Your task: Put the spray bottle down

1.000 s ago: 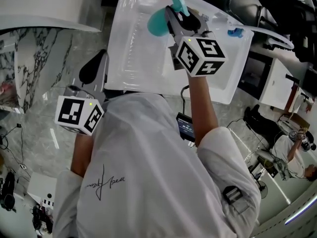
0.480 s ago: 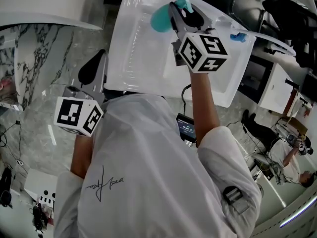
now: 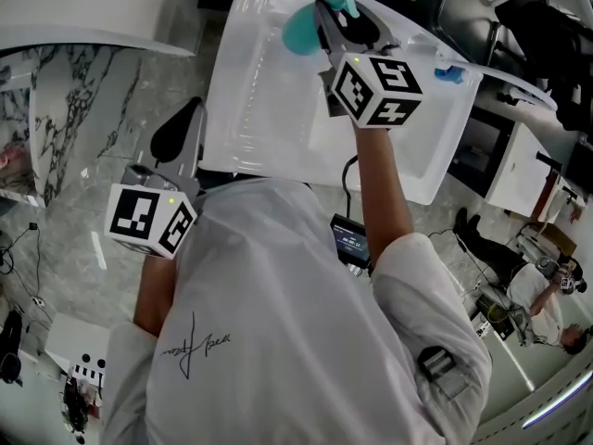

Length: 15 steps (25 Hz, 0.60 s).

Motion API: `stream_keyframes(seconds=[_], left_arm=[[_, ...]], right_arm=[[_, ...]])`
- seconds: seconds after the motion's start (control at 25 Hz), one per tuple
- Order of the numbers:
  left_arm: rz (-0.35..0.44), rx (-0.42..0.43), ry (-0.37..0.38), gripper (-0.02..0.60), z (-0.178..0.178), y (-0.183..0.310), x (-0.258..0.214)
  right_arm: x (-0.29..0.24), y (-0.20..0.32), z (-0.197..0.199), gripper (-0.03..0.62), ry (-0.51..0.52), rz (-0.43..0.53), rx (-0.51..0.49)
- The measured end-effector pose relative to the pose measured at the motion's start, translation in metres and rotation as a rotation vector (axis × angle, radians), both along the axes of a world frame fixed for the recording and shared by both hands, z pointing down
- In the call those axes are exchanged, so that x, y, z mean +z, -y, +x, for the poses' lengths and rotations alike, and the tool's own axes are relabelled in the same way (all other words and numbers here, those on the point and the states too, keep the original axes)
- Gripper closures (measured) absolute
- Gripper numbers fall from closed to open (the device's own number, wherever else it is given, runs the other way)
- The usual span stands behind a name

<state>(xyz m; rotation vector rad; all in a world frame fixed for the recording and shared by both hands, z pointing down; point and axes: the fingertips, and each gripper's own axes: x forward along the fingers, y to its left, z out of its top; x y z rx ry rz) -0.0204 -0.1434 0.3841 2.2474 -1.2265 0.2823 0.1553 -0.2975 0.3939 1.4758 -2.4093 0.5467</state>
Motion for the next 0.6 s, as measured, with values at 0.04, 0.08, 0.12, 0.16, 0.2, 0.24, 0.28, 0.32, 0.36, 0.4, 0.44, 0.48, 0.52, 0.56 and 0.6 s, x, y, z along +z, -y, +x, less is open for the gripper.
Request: stream_keyframes(seconds=[0.04, 0.08, 0.12, 0.16, 0.2, 0.24, 0.28, 0.32, 0.36, 0.4, 0.44, 0.48, 0.52, 0.56, 0.6], left_arm=[[-0.002, -0.001, 0.002, 0.575, 0.0, 0.0, 0.001], [-0.005, -0.002, 0.004, 0.575, -0.001, 0.001, 0.001], [-0.01, -0.005, 0.004, 0.575, 0.0, 0.001, 0.002], [-0.014, -0.01, 0.002, 0.575, 0.0, 0.0, 0.002], [-0.017, -0.012, 0.0, 0.575, 0.0, -0.001, 0.002], [-0.018, -0.01, -0.001, 0.575, 0.001, -0.001, 0.001], [-0.017, -0.005, -0.002, 0.575, 0.003, -0.001, 0.001], [-0.016, 0.002, -0.002, 0.575, 0.004, -0.001, 0.001], [-0.016, 0.009, -0.002, 0.575, 0.006, -0.001, 0.001], [-0.016, 0.014, -0.002, 0.575, 0.007, -0.001, 0.001], [-0.017, 0.017, -0.002, 0.575, 0.007, 0.0, 0.001], [-0.017, 0.018, -0.003, 0.575, 0.007, 0.0, 0.001], [-0.018, 0.017, -0.003, 0.575, 0.007, 0.0, 0.001], [-0.018, 0.015, 0.0, 0.575, 0.006, 0.0, 0.001], [-0.017, 0.015, 0.006, 0.575, 0.006, 0.001, 0.002]], right_arm=[[0.0, 0.002, -0.001, 0.464, 0.0, 0.002, -0.002], [0.001, 0.004, -0.001, 0.464, -0.001, 0.004, -0.004], [0.001, 0.005, -0.001, 0.464, -0.002, 0.007, -0.006], [0.002, 0.007, -0.002, 0.464, -0.004, 0.01, -0.008], [0.002, 0.008, -0.002, 0.464, -0.008, 0.015, -0.008], [0.002, 0.01, -0.002, 0.464, -0.015, 0.023, -0.008], [0.002, 0.012, -0.002, 0.464, -0.022, 0.03, -0.007], [0.002, 0.014, -0.003, 0.464, -0.026, 0.035, -0.007], [0.003, 0.016, -0.004, 0.464, -0.026, 0.036, -0.008], [0.005, 0.017, -0.005, 0.464, -0.027, 0.035, -0.008], [0.006, 0.019, -0.006, 0.464, -0.027, 0.033, -0.008], [0.008, 0.02, -0.006, 0.464, -0.028, 0.031, -0.008], [0.01, 0.021, -0.007, 0.464, -0.029, 0.028, -0.008], [0.011, 0.023, -0.007, 0.464, -0.029, 0.027, -0.008], [0.013, 0.024, -0.007, 0.464, -0.03, 0.025, -0.008]])
